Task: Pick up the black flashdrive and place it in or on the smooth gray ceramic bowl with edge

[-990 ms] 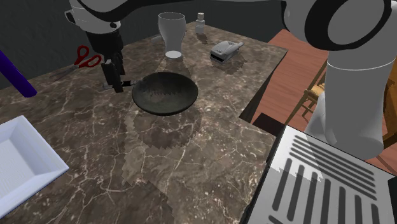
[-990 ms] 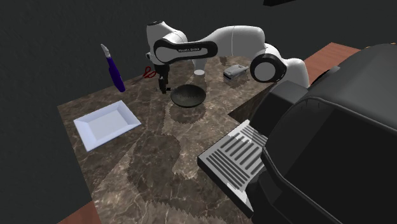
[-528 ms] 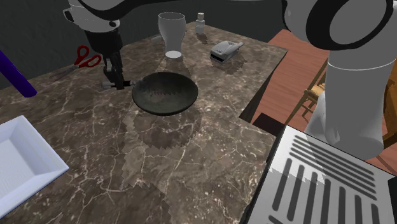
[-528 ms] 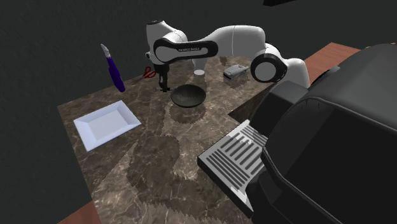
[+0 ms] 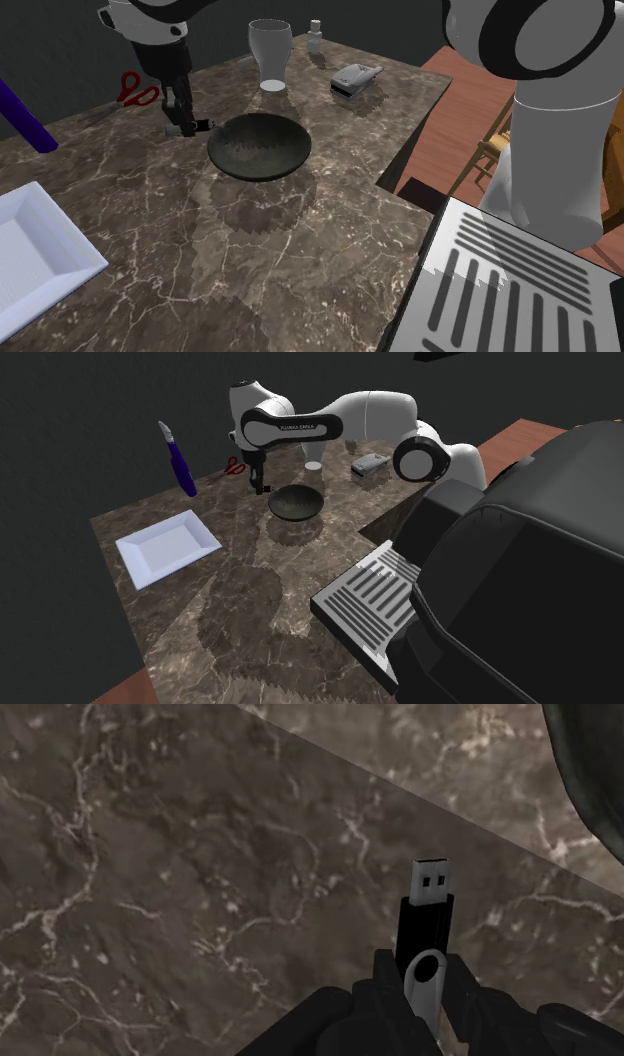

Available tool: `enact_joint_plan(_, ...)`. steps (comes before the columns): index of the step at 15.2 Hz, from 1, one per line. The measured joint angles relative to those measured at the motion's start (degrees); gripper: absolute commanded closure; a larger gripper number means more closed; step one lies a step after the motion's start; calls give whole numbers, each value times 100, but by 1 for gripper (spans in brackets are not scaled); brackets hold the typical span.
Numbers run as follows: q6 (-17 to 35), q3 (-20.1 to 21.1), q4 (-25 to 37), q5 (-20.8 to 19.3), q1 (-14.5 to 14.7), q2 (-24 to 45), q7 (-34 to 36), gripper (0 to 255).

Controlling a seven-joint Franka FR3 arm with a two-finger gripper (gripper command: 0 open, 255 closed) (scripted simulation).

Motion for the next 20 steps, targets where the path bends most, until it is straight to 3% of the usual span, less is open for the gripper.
enact_joint_plan(13,-1236,-10,1628,-83,174,389,-38,255)
enact_joint_plan(18,-1919,-39,2762,-178,347,835,-62,255)
enact_joint_plan(20,-2429,-89,3766,-267,519,1308,-106,255)
